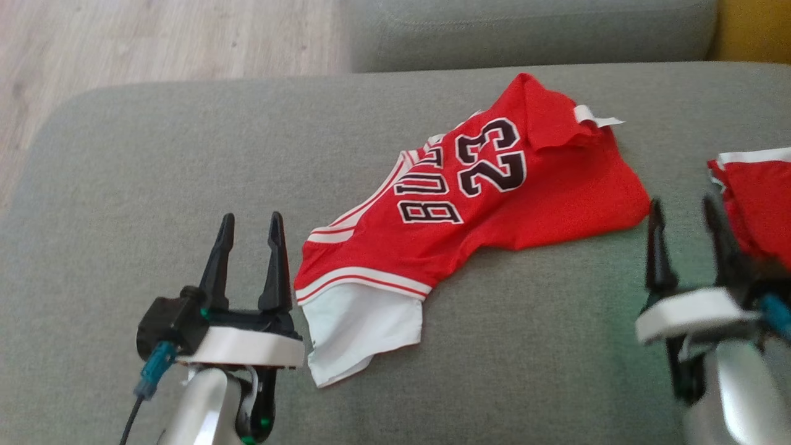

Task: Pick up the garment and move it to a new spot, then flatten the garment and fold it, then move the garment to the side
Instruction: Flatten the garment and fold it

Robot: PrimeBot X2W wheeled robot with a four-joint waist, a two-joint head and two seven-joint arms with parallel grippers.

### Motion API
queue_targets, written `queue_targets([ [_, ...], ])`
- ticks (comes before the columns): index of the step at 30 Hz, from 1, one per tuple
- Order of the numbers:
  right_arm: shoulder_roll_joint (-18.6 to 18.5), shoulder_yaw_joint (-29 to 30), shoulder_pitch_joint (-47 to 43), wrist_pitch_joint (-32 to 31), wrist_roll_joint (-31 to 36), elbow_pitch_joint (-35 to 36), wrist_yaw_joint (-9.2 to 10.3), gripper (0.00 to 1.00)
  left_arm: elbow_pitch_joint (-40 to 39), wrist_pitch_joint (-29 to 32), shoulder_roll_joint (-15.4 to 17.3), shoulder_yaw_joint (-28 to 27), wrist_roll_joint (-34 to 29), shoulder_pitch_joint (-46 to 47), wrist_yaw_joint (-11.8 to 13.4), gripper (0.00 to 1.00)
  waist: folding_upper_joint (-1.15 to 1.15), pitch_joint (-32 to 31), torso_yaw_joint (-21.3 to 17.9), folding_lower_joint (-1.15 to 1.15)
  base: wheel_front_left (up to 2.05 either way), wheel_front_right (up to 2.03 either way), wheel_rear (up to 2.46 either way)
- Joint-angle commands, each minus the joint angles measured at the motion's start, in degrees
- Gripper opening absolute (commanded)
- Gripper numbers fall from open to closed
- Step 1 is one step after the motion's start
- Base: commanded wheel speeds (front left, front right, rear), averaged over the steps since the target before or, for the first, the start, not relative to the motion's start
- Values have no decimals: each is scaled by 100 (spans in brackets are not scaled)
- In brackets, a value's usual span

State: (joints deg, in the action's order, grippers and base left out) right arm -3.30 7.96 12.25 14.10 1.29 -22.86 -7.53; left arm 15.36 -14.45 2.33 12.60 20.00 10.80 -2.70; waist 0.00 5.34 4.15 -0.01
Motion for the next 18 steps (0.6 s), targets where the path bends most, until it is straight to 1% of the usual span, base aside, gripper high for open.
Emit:
queue_targets([
  [1, 38, -208, 119, -9, -91, 238, 4, 100, -168, -55, 54, -208, -83, 125, -34, 100, 0, -61, -59, 1, 0, 0, 0],
  [4, 40, -326, -170, -70, -255, 347, 4, 100, -172, -55, 54, -223, -97, 119, -48, 100, 0, -56, -79, 1, 0, 0, 0],
  [9, 41, -379, -307, -119, -365, 528, 4, 100, -205, -55, 54, -251, -141, 139, -62, 100, 0, 63, -87, 1, 0, 0, 0],
  [14, 41, -246, -166, -168, -369, 603, 4, 100, -221, -55, 54, -246, -161, 223, -70, 100, 0, 263, -21, 1, 0, 0, 0],
  [18, 42, -24, 107, -463, -255, 385, 4, 100, -204, -55, 54, -218, -182, 323, -81, 100, 0, 454, 74, 1, 0, 0, 0],
])
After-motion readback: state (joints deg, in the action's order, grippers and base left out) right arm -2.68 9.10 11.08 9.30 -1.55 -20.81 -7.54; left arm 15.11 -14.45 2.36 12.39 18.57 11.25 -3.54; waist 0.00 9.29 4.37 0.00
